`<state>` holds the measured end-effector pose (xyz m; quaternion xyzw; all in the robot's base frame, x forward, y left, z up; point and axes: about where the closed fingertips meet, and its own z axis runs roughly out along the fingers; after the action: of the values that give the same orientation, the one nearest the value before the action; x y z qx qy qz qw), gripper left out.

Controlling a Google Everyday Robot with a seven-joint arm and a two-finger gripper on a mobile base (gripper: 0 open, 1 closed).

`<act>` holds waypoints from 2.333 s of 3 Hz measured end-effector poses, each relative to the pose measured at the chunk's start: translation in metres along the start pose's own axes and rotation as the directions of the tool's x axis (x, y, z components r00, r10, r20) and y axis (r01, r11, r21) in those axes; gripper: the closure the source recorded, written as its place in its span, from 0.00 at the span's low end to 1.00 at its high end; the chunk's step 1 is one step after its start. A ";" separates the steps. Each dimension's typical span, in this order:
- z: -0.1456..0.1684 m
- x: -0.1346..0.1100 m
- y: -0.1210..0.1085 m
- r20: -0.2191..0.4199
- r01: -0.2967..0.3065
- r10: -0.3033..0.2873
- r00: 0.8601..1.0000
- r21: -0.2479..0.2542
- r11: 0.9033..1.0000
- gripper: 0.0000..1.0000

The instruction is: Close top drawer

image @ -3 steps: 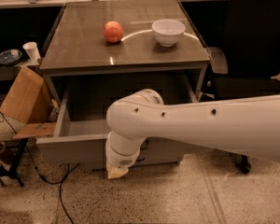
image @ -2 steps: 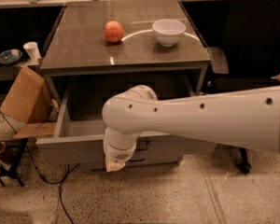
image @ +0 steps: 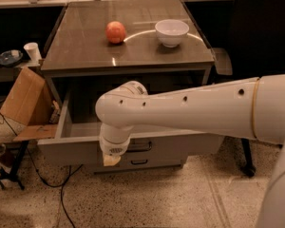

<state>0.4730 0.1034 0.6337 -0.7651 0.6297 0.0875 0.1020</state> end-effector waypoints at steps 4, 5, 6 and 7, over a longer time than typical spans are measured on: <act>-0.002 -0.016 -0.048 -0.041 -0.047 0.050 0.998 0.072 0.996 0.00; -0.003 -0.009 -0.057 -0.062 -0.058 0.064 0.996 0.091 0.994 0.00; -0.002 -0.001 -0.061 -0.078 -0.071 0.078 0.994 0.098 0.993 0.00; -0.002 -0.001 -0.061 -0.078 -0.071 0.078 0.994 0.098 0.993 0.00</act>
Offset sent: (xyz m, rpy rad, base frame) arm 0.0387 0.0268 0.0113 -0.0034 -0.0495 -0.0549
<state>0.5323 0.1153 0.6382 -0.7383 0.6649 0.0299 0.1093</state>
